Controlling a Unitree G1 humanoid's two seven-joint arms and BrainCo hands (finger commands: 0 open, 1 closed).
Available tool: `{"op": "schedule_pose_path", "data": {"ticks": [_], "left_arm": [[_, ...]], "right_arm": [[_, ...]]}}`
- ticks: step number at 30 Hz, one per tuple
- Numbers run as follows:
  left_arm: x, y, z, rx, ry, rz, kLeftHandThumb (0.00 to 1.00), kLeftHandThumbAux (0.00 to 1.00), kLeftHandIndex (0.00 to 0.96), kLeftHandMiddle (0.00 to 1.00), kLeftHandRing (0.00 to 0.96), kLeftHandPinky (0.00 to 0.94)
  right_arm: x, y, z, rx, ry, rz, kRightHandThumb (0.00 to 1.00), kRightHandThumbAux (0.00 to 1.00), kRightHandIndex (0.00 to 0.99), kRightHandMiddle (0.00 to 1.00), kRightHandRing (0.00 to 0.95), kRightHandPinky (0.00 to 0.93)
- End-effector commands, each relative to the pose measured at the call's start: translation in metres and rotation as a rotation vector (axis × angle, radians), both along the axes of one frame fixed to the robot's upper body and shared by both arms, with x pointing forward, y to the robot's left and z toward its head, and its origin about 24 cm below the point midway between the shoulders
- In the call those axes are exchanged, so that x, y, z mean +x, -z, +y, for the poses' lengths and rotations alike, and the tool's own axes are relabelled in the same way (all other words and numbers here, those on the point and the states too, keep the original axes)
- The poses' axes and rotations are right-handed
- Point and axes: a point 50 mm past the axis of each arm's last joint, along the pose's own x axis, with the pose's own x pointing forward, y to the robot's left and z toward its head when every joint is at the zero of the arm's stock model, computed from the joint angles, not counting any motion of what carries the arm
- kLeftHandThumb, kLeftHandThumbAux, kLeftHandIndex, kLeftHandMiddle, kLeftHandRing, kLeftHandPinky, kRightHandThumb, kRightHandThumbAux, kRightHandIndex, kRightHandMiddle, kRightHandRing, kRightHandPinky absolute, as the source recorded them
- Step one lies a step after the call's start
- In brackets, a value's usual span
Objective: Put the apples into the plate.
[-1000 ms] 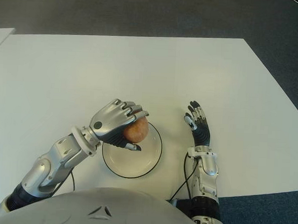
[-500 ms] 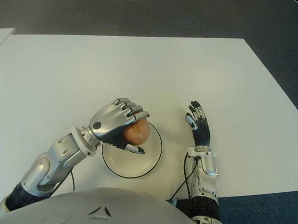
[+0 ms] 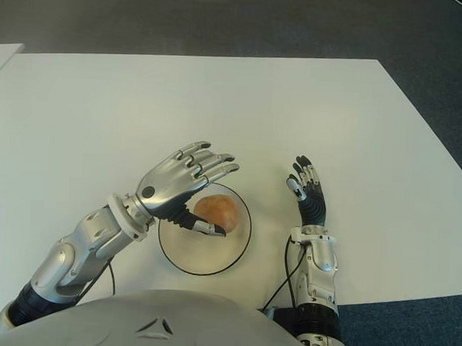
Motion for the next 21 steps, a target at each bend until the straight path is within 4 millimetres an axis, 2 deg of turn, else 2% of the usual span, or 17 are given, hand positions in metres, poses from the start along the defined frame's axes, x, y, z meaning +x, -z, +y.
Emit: {"op": "schedule_pose_path", "data": {"ticks": [1, 21], "left_arm": [[0.0002, 0.0018, 0.0015, 0.026, 0.004, 0.009, 0.125, 0.184, 0.0, 0.0, 0.0, 0.0], [0.0022, 0.0033, 0.0032, 0.04, -0.013, -0.017, 0.083, 0.22, 0.0, 0.0, 0.0, 0.0]], "right_arm": [[-0.0115, 0.018, 0.005, 0.025, 0.003, 0.097, 0.104, 0.513, 0.055, 0.043, 0.0, 0.0], [-0.011, 0.0184, 0.005, 0.038, 0.002, 0.095, 0.127, 0.5, 0.071, 0.07, 0.014, 0.0]]}}
